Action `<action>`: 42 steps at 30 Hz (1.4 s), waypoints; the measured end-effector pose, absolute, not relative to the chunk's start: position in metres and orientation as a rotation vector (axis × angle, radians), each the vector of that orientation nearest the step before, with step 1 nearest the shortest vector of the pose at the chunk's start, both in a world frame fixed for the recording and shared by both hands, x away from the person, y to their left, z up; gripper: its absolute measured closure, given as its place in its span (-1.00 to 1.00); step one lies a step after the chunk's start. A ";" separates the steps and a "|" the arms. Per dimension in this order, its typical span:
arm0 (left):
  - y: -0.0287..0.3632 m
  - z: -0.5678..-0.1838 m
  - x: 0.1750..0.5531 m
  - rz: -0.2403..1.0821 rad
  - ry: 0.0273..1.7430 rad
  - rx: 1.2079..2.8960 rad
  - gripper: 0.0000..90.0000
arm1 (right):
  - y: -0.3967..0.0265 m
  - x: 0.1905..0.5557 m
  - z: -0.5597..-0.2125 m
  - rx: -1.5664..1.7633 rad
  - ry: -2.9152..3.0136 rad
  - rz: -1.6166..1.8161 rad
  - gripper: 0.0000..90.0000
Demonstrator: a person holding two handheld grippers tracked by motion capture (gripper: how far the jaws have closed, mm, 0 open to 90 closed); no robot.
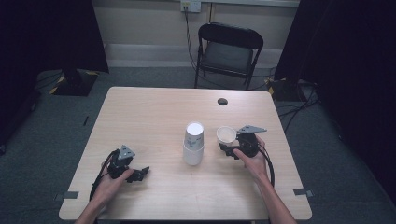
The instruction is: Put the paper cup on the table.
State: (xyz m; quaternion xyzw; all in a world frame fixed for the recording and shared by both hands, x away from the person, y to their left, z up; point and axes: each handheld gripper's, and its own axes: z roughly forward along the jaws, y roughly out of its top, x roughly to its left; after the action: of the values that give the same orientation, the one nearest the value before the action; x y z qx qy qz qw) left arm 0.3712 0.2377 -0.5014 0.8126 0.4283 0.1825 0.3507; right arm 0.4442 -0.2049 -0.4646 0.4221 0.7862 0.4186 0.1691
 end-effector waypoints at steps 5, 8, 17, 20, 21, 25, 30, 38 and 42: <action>0.238 -0.501 0.371 0.474 1.108 2.107 -0.87 | -0.209 0.435 -0.460 1.194 2.257 1.200 -0.68; 0.238 -0.501 0.371 0.475 1.109 2.106 -0.87 | -0.214 0.427 -0.457 1.181 2.254 1.209 -0.68; 0.239 -0.501 0.370 0.472 1.109 2.106 -0.87 | -0.238 0.398 -0.451 1.188 2.238 1.183 -0.68; 0.239 -0.502 0.370 0.469 1.107 2.101 -0.87 | -0.246 0.387 -0.451 1.195 2.232 1.151 -0.68; 0.240 -0.501 0.370 0.474 1.108 2.110 -0.87 | -0.249 0.384 -0.452 1.201 2.225 1.130 -0.68; 0.241 -0.501 0.369 0.483 1.108 2.108 -0.87 | -0.263 0.374 -0.459 1.222 2.227 1.048 -0.68; 0.241 -0.501 0.369 0.480 1.108 2.106 -0.87 | -0.279 0.366 -0.479 1.333 2.206 0.968 -0.68; 0.241 -0.501 0.369 0.481 1.111 2.103 -0.87 | -0.286 0.361 -0.496 1.357 2.190 0.900 -0.72; 0.241 -0.501 0.369 0.481 1.110 2.105 -0.88 | -0.286 0.359 -0.499 1.345 2.161 0.931 -0.75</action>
State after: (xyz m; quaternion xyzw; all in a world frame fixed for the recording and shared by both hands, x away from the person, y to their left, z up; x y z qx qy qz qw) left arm 0.3694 0.2413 -0.5014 0.8123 0.4285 0.1857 0.3495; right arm 0.3590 -0.2857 -0.4992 0.4848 0.7788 0.3355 0.2142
